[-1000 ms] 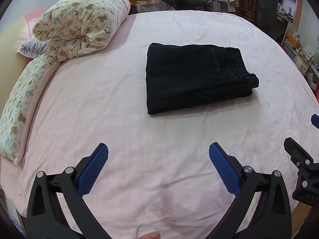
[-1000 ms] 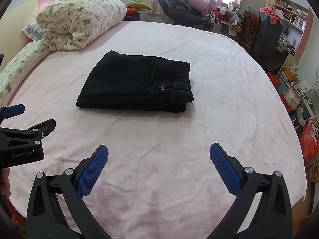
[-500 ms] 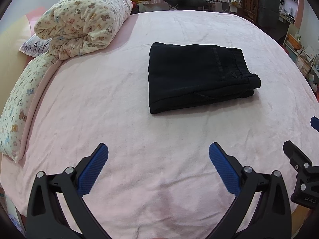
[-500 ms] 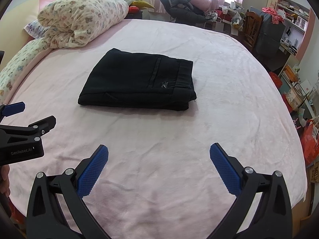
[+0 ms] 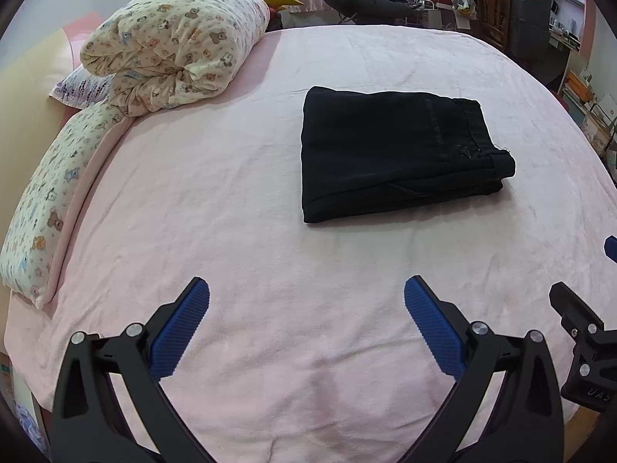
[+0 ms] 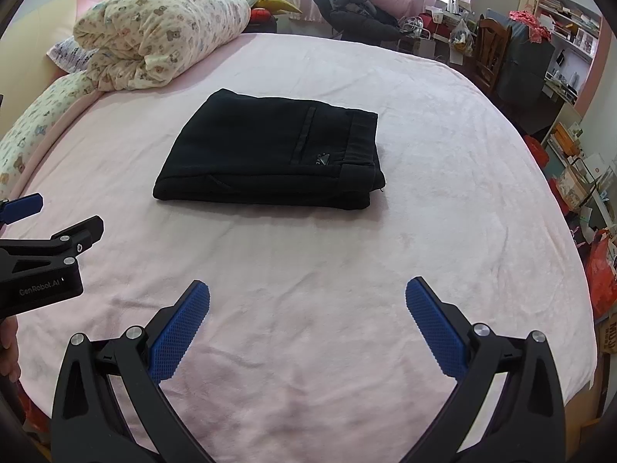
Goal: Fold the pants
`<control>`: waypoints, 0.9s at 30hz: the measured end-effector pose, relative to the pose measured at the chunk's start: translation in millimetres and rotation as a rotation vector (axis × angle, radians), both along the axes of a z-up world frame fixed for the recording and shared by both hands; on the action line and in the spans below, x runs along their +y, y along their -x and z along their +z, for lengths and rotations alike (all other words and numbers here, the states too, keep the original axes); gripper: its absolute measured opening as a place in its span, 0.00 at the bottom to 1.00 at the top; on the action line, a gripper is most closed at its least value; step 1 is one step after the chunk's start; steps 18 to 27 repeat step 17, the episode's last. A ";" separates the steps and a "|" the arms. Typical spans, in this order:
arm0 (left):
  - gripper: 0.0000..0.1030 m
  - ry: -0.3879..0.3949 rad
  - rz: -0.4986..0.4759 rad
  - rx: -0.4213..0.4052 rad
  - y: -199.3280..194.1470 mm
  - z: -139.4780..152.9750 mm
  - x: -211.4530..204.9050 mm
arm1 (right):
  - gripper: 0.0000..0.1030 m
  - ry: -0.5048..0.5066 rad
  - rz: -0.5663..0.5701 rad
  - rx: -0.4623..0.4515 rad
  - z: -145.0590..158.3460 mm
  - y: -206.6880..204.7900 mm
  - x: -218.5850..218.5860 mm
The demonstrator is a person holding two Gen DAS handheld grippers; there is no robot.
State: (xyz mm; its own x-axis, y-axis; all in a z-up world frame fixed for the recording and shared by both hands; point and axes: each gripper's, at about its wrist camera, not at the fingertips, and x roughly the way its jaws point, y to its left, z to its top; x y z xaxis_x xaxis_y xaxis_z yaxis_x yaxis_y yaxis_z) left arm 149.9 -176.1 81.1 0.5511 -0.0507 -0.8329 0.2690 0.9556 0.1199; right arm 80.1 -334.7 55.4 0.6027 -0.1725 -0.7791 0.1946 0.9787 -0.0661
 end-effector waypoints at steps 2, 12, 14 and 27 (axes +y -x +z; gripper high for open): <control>0.98 0.001 -0.001 -0.002 0.0 0.3 0.3 | 0.99 0.000 0.000 -0.001 0.2 0.1 -0.2; 0.98 0.013 -0.021 0.007 -1.1 -0.5 -1.4 | 0.99 -0.001 0.000 0.000 -0.1 -0.4 -0.3; 0.98 0.022 -0.015 0.025 -2.4 -2.0 -0.9 | 0.99 -0.004 -0.003 0.002 -0.7 -0.9 0.0; 0.98 0.030 0.002 0.037 -3.1 -3.5 0.9 | 0.99 -0.004 -0.002 0.003 -1.1 -0.8 0.1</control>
